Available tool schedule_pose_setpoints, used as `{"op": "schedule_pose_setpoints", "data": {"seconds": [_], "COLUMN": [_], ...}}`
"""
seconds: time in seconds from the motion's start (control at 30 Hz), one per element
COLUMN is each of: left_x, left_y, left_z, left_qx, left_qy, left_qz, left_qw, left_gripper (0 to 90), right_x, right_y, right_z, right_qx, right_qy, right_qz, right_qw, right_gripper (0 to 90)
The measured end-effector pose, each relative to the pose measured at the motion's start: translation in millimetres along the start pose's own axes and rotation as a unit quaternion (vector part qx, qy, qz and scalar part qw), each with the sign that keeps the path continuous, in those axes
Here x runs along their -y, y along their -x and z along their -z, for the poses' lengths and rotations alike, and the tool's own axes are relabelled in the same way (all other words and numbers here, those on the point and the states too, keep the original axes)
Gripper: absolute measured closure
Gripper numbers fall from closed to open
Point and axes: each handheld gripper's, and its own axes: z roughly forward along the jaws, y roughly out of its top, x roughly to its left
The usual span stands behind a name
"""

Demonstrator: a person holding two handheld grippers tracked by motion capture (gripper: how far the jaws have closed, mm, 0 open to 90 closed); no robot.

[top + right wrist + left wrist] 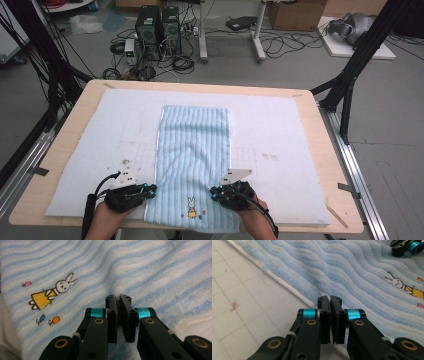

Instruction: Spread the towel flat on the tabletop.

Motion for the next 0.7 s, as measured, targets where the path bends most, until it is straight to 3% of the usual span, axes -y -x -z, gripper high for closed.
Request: {"op": "schedule_pose_setpoints", "data": {"seconds": [0.07, 0.27, 0.33, 0.37, 0.4, 0.43, 0.53, 0.7], "left_x": [2.5, 9.5, 8.9, 6.8, 3.9, 0.3, -11.0, -25.3], "left_y": [3.7, 14.7, 14.5, 12.7, 9.3, 5.5, -5.5, -21.7], "left_z": [5.1, 18.1, 18.8, 18.1, 17.1, 15.9, 10.4, -6.6], "left_qx": [0.002, 0.041, 0.026, 0.006, -0.004, -0.01, -0.025, -0.041], "left_qy": [-0.002, -0.001, 0.014, 0.022, 0.03, 0.038, 0.057, 0.048], "left_qz": [-0.01, -0.024, -0.027, -0.02, -0.01, 0.001, 0.021, 0.037], "left_qw": [0.9999, 0.9989, 0.9992, 0.9995, 0.9995, 0.9992, 0.9979, 0.9973], "left_gripper": [86.2, 86.0, 77.6, 62.3, 56.1, 54.1, 50.1, 48.2], "right_x": [2.3, 9.6, 9.2, 7.9, 6.1, 4.3, -0.6, -8.3], "right_y": [-5.2, -19.9, -20.0, -18.0, -14.3, -10.3, 3.8, 23.3], "right_z": [3.5, 16.4, 21.1, 22.7, 23.5, 23.2, 18.6, 2.1], "right_qx": [-0.007, -0.045, -0.048, -0.04, -0.031, -0.015, 0.044, 0.087], "right_qy": [-0.002, -0.021, -0.01, 0.002, 0.013, 0.025, 0.042, 0.039], "right_qz": [0.004, 0.031, 0.035, 0.028, 0.018, 0.011, 0.0, -0.025], "right_qw": [1.0, 0.9983, 0.9982, 0.9988, 0.9993, 0.9995, 0.9982, 0.9951], "right_gripper": [84.7, 83.2, 74.9, 69.0, 63.7, 57.8, 57.2, 58.0]}}
